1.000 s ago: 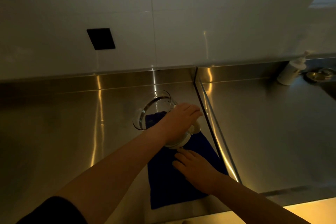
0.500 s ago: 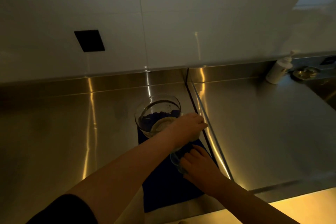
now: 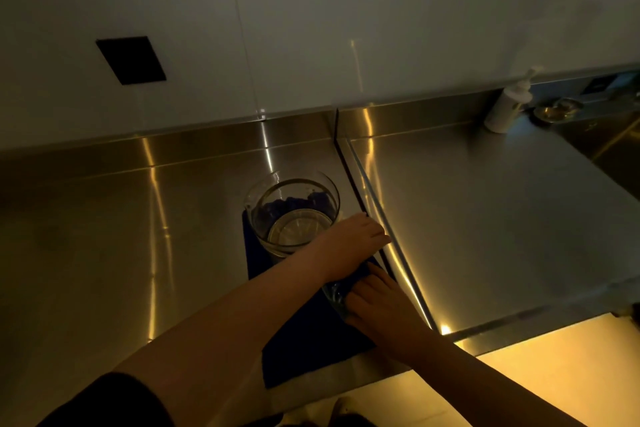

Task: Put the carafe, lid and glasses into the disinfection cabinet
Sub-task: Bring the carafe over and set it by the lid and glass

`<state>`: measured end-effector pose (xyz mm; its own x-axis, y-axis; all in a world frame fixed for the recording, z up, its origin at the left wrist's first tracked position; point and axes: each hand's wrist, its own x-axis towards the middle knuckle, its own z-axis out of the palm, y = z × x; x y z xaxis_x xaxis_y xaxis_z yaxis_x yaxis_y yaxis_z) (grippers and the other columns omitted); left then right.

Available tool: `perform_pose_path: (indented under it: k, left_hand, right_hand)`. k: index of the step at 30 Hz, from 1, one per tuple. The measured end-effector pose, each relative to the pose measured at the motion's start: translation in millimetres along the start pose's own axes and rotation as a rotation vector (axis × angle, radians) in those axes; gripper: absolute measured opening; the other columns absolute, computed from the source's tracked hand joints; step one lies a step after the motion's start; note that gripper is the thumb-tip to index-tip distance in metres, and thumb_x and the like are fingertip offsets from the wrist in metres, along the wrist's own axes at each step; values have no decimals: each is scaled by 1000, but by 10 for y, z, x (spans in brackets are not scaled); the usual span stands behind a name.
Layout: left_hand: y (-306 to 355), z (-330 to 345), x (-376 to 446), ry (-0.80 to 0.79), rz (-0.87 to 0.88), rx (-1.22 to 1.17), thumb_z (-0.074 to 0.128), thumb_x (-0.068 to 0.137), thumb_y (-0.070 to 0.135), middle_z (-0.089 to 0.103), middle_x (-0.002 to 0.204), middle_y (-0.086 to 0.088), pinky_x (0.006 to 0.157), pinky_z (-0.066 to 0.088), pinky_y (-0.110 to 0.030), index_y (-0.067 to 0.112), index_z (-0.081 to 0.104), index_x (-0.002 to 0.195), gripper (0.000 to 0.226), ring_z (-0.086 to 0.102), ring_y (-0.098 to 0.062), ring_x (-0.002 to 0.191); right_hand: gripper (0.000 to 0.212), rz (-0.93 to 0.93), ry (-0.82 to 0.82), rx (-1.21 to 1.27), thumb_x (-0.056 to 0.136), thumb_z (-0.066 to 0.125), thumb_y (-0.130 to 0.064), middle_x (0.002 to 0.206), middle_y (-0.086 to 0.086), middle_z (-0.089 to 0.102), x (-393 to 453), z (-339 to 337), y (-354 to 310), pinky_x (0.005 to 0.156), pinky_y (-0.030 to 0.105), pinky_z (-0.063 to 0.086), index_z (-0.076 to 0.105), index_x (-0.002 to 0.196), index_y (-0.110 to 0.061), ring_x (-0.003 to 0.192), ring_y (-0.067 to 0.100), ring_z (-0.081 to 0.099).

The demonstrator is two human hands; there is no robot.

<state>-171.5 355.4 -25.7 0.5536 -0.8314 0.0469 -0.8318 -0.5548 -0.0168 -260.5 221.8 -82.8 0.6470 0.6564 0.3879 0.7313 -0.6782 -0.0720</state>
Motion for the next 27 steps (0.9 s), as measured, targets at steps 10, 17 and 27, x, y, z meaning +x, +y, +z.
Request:
perform_pose_path:
  k: [10, 17, 27]
  left_hand:
    - [92, 12, -37, 3, -59, 37, 47, 94, 7, 43, 142, -7, 111, 17, -30, 11, 39, 140, 47, 34, -22, 131]
    - [316, 16, -262, 75, -253, 24, 55, 91, 9, 37, 147, -11, 114, 17, -42, 8, 45, 137, 47, 27, -28, 139]
    - [828, 160, -461, 117, -581, -131, 49, 95, 29, 33, 150, -5, 114, 22, -37, 15, 33, 145, 54, 28, -20, 138]
  right_hand:
    - [28, -68, 3, 44, 74, 73, -30, 85, -3, 62, -282, 174, 190, 109, 44, 30, 54, 92, -19, 88, 16, 55]
    - [18, -237, -38, 136, 69, 77, -20, 81, 0, 66, -279, 16, 406, 97, 49, 44, 68, 82, -14, 81, 17, 62]
    - [26, -179, 48, 400, 89, 53, -27, 113, 7, 57, -116, -270, 957, 86, 19, 40, 53, 112, -14, 99, 16, 53]
